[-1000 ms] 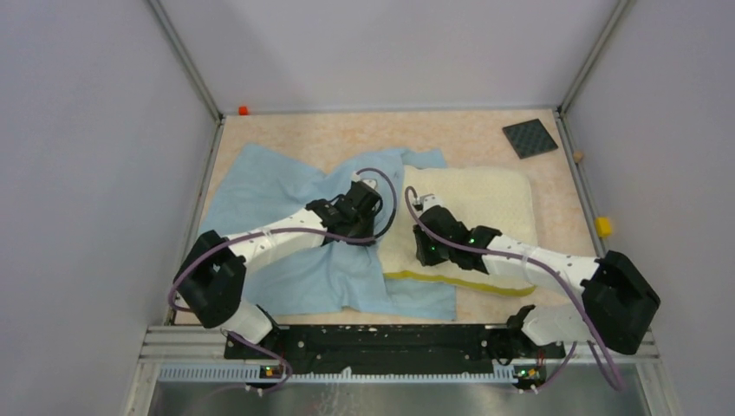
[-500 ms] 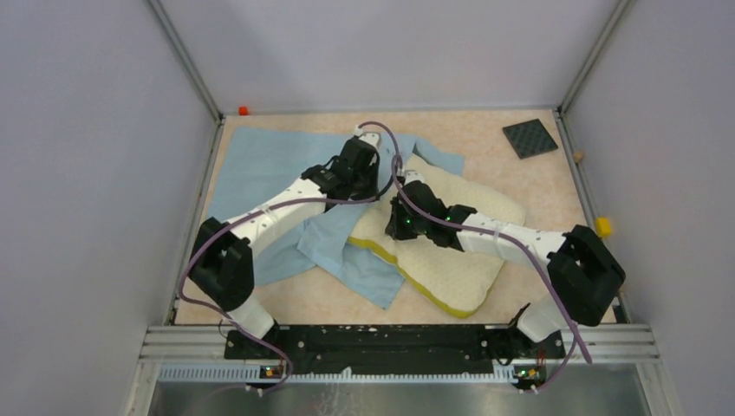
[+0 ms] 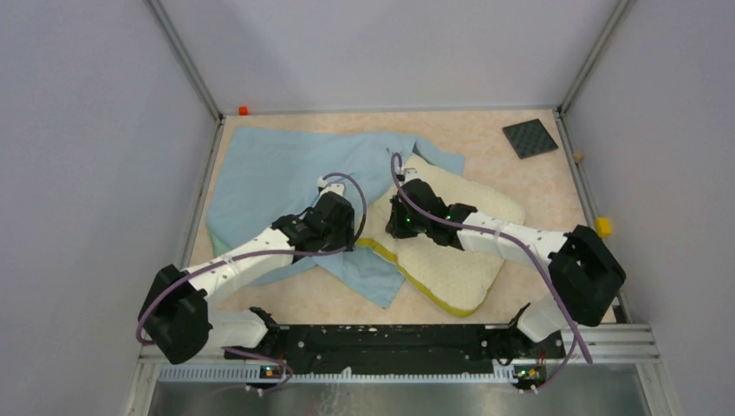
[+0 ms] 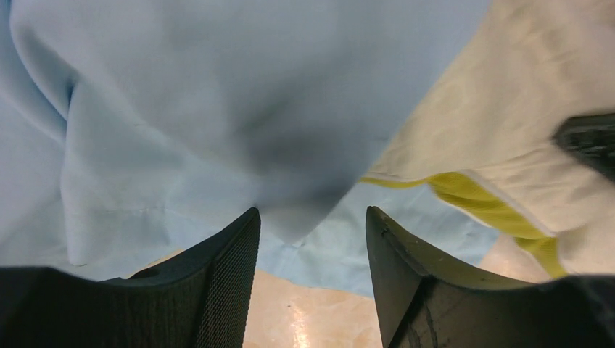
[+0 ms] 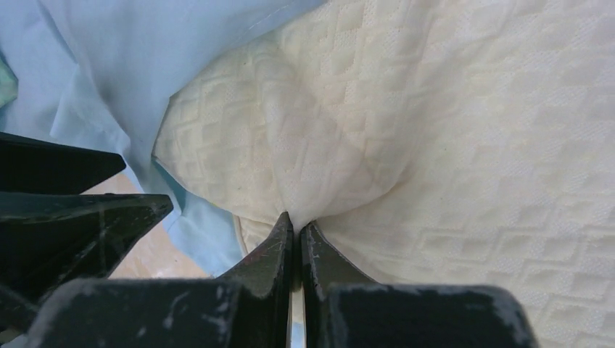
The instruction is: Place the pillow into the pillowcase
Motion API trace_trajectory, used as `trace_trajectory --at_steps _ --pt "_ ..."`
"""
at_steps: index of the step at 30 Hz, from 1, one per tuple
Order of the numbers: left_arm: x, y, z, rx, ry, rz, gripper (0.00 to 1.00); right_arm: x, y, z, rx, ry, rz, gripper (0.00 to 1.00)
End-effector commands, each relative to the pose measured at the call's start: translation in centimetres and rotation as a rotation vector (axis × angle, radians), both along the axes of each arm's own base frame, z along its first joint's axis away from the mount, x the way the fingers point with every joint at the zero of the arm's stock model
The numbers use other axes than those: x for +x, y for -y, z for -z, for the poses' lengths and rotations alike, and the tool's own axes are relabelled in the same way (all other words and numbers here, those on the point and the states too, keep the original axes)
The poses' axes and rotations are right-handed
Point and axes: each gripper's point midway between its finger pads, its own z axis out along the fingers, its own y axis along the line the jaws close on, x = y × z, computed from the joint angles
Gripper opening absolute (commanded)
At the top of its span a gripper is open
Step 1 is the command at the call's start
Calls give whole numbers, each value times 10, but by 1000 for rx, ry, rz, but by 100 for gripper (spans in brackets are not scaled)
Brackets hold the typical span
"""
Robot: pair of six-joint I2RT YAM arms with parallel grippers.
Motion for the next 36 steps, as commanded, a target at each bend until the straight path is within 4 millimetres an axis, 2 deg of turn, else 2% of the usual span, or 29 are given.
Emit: trace_trajectory --at_steps 1,2,4,5,7,9,12,13,17,20,23,24,25,26,27,28,32,33,35,36 --pt "3 -7 22 7 -1 -100 63 21 -15 -58 24 188 -23 4" --pt "6 -9 28 17 5 -125 63 19 -15 -58 -7 207 -34 15" --pt "11 -14 37 42 9 -170 57 15 -13 -59 -48 240 -57 47" --pt "12 -15 41 48 7 -182 51 14 -11 -60 -68 259 -68 58" --pt "14 -14 42 34 20 -194 37 8 -6 -60 -113 305 -101 67" --pt "14 -14 38 14 30 -198 19 1 3 -51 -167 324 -130 72" --pt "13 -14 27 -9 51 -196 6 -14 14 -29 -217 322 -181 75" --pt "13 -14 25 -11 57 -195 4 -21 17 -16 -235 308 -204 76" --pt "11 -11 15 -40 71 -170 0 -38 14 15 -270 319 -257 78" --pt "10 -3 5 -77 77 -133 0 -35 12 37 -292 308 -253 78" --pt "8 5 -11 -107 87 -76 0 -22 6 35 -295 330 -192 73" --pt "7 9 -17 -120 93 -53 0 -18 3 27 -285 340 -175 68" --pt "6 13 -25 -136 106 -24 0 -13 -2 16 -264 351 -161 57" --pt "6 19 -35 -165 134 21 0 -9 -5 4 -241 354 -141 39" --pt "3 25 -44 -194 149 66 0 -4 -9 -11 -205 345 -120 13" --pt "1 31 -54 -221 165 105 0 0 -14 -26 -157 329 -109 0" --pt "-14 58 -87 -278 217 284 0 11 -29 -114 54 343 -61 0" --pt "-25 71 -99 -308 226 366 0 14 -30 -135 96 345 -43 0" --pt "-37 86 -120 -341 263 459 0 19 -31 -173 162 353 -14 0" --pt "-42 93 -135 -366 290 496 0 21 -30 -182 172 351 -1 0"
